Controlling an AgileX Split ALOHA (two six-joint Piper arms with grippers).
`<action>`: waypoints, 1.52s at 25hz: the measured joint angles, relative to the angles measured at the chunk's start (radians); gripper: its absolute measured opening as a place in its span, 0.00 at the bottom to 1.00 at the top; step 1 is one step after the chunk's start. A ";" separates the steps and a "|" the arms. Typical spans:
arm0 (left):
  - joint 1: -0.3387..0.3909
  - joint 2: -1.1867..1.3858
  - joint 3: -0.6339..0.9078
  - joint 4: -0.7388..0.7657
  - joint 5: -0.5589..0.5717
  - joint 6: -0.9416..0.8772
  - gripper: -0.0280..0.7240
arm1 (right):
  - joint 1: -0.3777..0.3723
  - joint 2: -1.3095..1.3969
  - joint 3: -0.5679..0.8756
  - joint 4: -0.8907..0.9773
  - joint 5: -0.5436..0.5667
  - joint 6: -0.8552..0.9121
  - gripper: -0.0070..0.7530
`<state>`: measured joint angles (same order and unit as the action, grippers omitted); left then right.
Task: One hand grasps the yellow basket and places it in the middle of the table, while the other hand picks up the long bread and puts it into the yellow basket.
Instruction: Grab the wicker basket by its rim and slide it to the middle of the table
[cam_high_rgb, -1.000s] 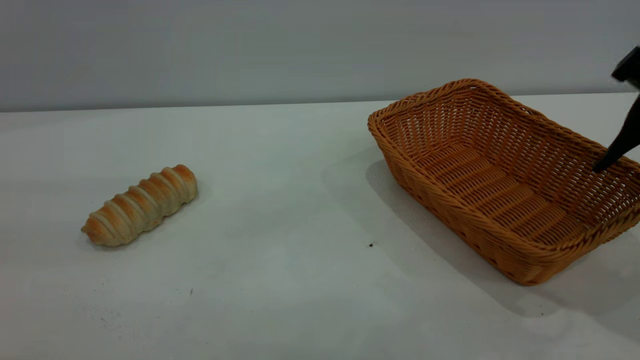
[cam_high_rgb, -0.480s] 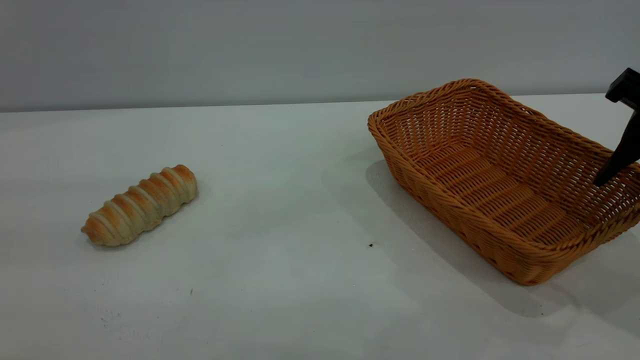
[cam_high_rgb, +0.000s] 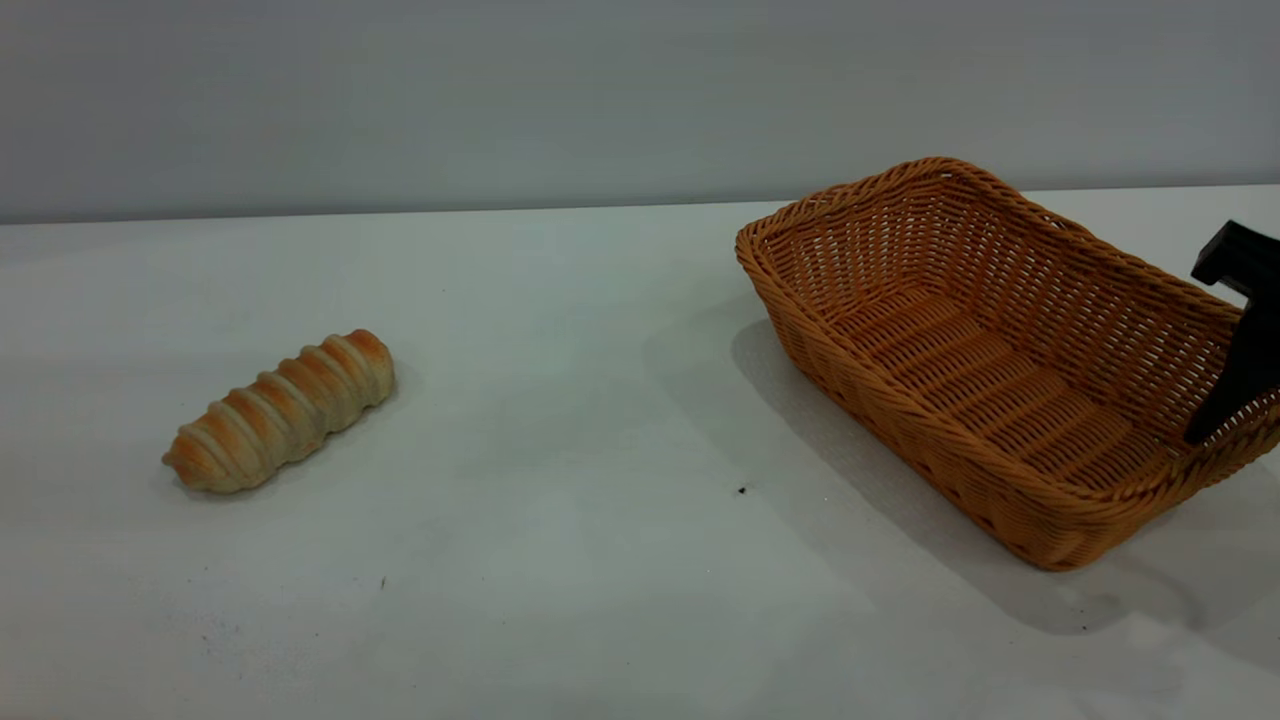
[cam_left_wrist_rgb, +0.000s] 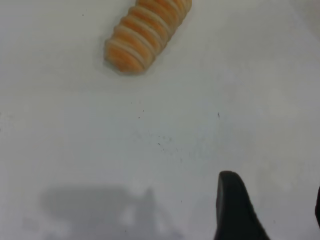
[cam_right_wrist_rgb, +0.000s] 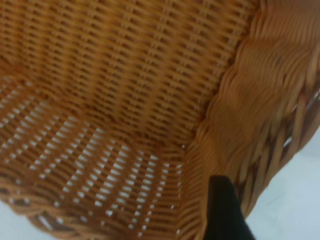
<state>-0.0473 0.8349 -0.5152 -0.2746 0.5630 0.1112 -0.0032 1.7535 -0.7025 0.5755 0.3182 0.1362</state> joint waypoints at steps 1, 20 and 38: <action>0.000 0.000 0.000 0.000 -0.001 0.000 0.62 | 0.000 0.008 0.000 0.000 -0.010 0.000 0.68; 0.000 0.000 0.000 -0.001 -0.005 0.026 0.62 | -0.005 0.149 -0.063 0.222 -0.067 -0.308 0.16; 0.000 0.000 0.000 -0.007 -0.004 0.026 0.62 | 0.283 0.195 -0.368 0.188 0.154 -0.440 0.16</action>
<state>-0.0473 0.8349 -0.5152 -0.2812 0.5586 0.1377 0.2793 1.9484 -1.0709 0.7631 0.4718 -0.3037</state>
